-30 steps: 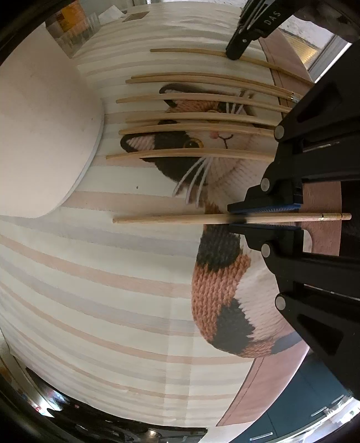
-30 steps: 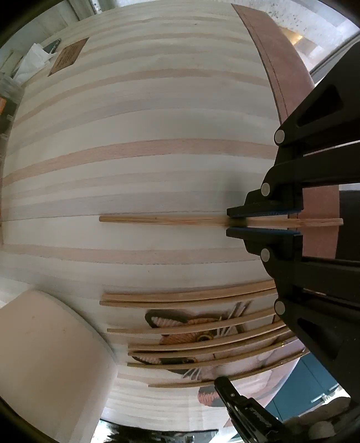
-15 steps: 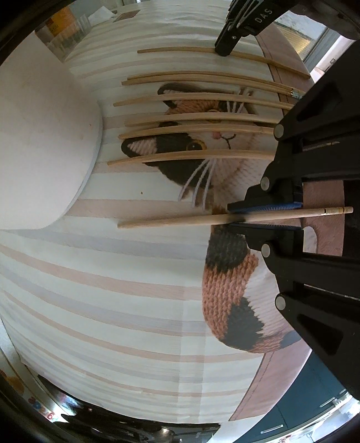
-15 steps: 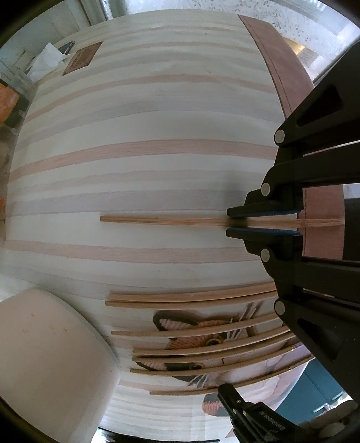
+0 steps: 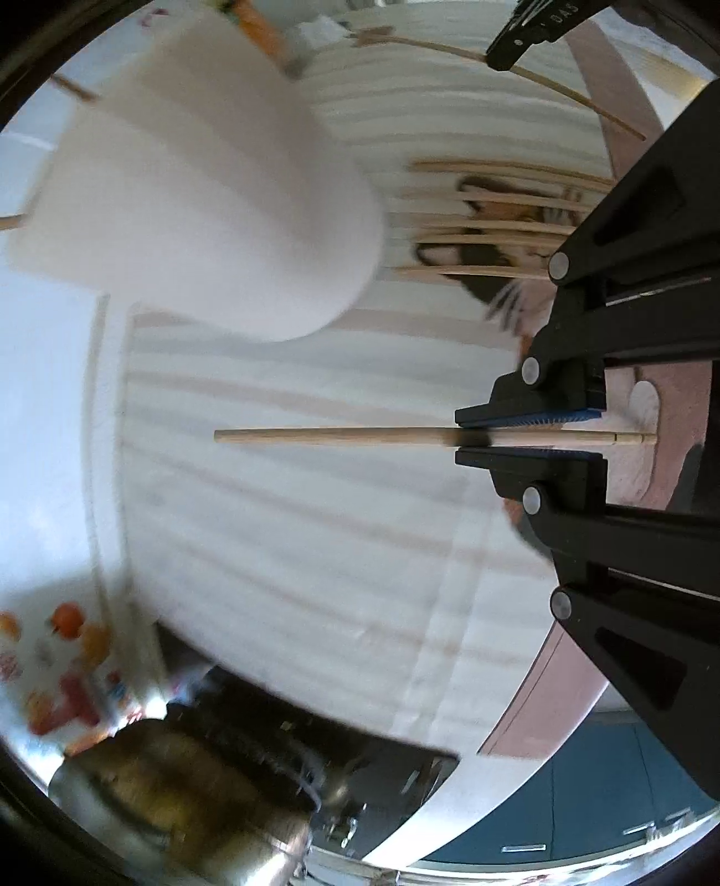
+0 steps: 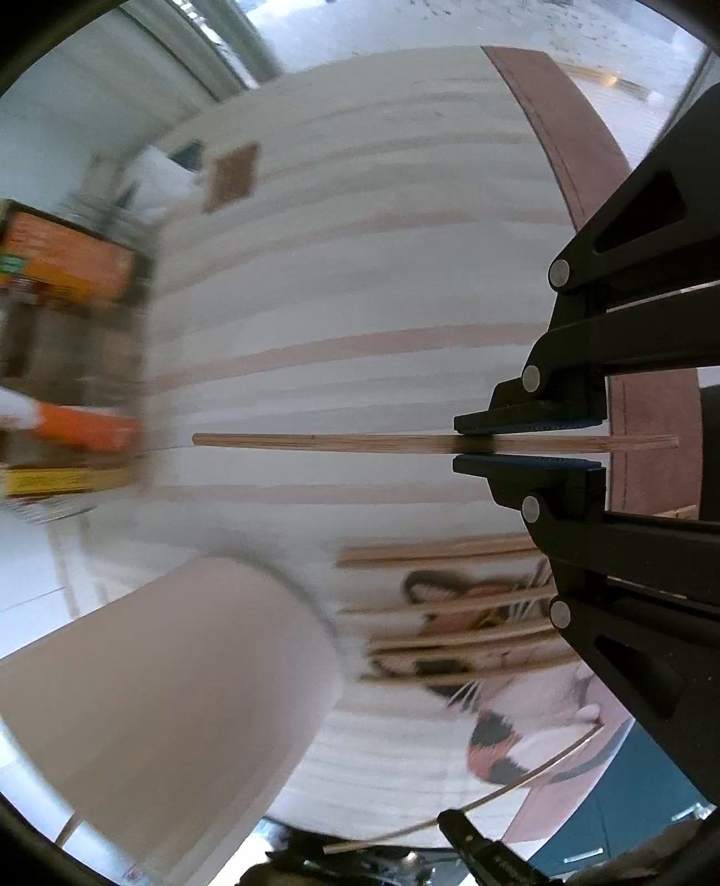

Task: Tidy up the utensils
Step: 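Carry both chopsticks up and lower them into the cream holder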

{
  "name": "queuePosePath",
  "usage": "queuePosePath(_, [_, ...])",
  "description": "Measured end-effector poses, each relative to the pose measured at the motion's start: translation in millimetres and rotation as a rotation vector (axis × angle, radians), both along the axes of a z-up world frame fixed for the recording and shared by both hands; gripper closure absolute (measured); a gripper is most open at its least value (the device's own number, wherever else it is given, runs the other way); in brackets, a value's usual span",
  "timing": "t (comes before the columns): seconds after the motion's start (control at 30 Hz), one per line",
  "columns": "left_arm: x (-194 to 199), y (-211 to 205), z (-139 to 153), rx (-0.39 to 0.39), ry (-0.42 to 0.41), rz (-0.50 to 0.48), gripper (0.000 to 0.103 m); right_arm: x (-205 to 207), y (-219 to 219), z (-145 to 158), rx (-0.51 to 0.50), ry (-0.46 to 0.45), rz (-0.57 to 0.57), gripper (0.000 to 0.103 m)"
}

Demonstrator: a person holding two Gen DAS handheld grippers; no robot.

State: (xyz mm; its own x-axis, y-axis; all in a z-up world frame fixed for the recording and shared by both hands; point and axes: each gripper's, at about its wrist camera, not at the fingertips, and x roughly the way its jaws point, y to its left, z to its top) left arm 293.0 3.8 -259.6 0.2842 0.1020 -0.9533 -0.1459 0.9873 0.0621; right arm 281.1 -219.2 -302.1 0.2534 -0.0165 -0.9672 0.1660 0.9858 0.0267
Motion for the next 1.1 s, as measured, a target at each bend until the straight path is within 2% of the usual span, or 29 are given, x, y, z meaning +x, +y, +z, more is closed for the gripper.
queuePosePath(0.23, [-2.0, 19.2, 43.0, -0.025, -0.097, 0.019, 0.099, 6.9, 0.7, 43.3, 0.018, -0.119, -0.003, 0.096])
queuePosePath(0.43, [-3.8, 37.8, 80.7, -0.101, -0.173, 0.041, 0.099, 14.7, -0.6, 80.4, 0.071, -0.216, -0.017, 0.096])
queuePosePath(0.67, [-7.2, 48.5, 157.9, -0.239, -0.315, 0.05, 0.099, 23.1, -6.8, 139.5, 0.196, -0.347, -0.055, 0.096])
queuePosePath(0.77, [-4.4, 49.3, 193.9, -0.269, -0.386, 0.038, 0.099, 31.0, -7.9, 171.3, 0.258, -0.408, -0.065, 0.096])
queuePosePath(0.87, [7.3, 44.7, 228.5, -0.318, -0.446, 0.022, 0.099, 45.7, -4.6, 198.6, 0.29, -0.467, -0.065, 0.096])
queuePosePath(1.0, [35.3, 33.8, 252.7, -0.356, -0.507, 0.008, 0.099, 79.0, 1.1, 222.2, 0.304, -0.52, -0.077, 0.096])
queuePosePath(1.1, [60.6, 26.0, 259.7, -0.369, -0.54, 0.011, 0.099, 106.6, 4.4, 232.1, 0.303, -0.547, -0.099, 0.096])
